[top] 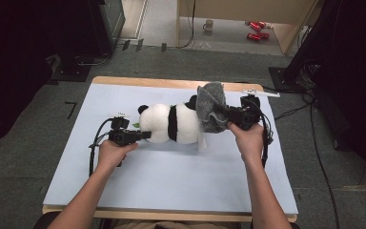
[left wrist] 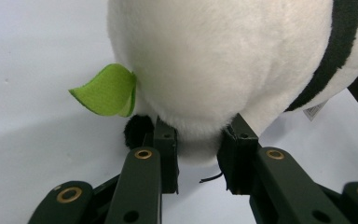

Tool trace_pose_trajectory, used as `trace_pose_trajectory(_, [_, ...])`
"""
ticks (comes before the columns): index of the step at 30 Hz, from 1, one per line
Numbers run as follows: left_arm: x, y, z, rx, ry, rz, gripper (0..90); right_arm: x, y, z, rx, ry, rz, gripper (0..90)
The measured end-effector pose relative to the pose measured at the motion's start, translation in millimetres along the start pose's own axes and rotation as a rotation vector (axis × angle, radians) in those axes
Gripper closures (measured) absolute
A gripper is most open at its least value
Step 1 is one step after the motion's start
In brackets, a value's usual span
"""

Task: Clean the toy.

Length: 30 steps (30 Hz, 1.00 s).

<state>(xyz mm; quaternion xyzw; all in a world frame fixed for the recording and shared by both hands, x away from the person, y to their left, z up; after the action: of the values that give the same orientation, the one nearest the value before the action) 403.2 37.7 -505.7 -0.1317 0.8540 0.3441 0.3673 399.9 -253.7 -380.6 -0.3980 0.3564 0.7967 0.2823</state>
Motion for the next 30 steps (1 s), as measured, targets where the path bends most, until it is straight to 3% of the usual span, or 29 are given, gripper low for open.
trace_pose_trajectory(4, [1.3,0.6,0.0,-0.002,-0.001,0.003,71.3,-3.8,-1.9,17.9,-0.061,0.006,-0.007,80.3])
trace_pose_trajectory(7, [1.8,0.5,-0.2,-0.003,0.0,-0.001,71.2,5.2,-12.8,18.3,-0.068,0.007,0.022,80.3])
trace_pose_trajectory(16, [1.8,0.3,1.0,-0.005,-0.011,-0.003,71.1,51.7,-43.7,-23.4,0.025,-0.038,0.134,80.3])
trace_pose_trajectory(21, [2.0,0.6,1.3,-0.005,-0.008,-0.001,71.1,64.9,-49.7,-31.9,0.027,-0.081,0.143,80.3])
trace_pose_trajectory(30, [-0.2,0.1,4.5,-0.002,0.015,-0.006,71.0,92.6,-57.7,-46.9,0.077,-0.086,0.224,80.3])
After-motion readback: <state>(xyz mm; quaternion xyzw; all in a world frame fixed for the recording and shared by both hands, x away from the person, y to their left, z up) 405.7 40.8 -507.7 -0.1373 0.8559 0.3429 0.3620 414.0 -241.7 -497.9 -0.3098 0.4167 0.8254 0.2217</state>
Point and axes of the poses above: each handheld gripper's, and its own axes: y roughly backward along the jaws, x roughly out of its underside, z roughly to its left, the point moved 8 cm from there along -y, roughly forward along the jaws, and after that the axes turned 8 degrees about -z, right-handed, at the moved point
